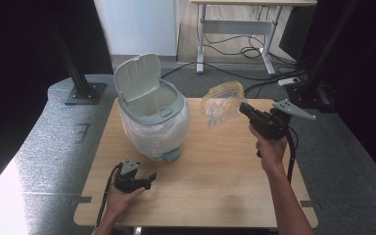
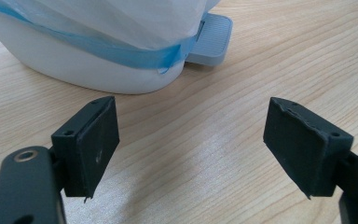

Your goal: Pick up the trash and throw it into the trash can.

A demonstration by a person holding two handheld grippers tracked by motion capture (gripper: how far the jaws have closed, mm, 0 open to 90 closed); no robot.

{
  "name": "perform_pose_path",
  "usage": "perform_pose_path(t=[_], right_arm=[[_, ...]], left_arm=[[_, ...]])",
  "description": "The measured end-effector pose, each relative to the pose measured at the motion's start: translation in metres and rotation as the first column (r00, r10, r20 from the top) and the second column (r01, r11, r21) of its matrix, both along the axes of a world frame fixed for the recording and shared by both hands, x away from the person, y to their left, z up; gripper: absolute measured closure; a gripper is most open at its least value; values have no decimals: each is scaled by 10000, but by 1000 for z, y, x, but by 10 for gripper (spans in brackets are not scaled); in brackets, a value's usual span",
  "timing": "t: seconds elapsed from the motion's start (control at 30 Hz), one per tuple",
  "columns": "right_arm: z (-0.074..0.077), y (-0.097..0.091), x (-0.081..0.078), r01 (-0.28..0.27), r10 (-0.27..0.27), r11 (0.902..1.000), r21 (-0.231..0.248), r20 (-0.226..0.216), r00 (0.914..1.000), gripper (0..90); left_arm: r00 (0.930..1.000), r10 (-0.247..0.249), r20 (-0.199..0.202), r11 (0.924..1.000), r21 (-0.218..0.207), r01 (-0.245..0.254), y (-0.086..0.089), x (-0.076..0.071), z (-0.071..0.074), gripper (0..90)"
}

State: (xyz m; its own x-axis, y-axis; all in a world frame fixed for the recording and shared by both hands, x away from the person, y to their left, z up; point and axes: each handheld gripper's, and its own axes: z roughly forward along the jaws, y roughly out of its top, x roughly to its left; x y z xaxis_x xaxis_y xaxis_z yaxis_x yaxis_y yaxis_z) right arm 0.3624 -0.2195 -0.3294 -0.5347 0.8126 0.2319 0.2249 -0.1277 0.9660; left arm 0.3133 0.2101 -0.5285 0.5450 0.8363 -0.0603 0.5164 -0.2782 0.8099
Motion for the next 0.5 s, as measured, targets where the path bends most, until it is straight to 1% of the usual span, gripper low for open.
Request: perform_pose_path(t=[0.2, 0.5], right_arm=[[3, 3, 2, -35, 34, 10000, 55, 30, 10000, 878], [10, 10, 5, -74, 73, 9999, 78, 136, 9999, 877]], left_arm=[[10000, 23, 45, 10000, -9, -23, 0, -1, 1, 183], [10000, 6, 7, 10000, 23, -6, -1, 0, 0, 183]])
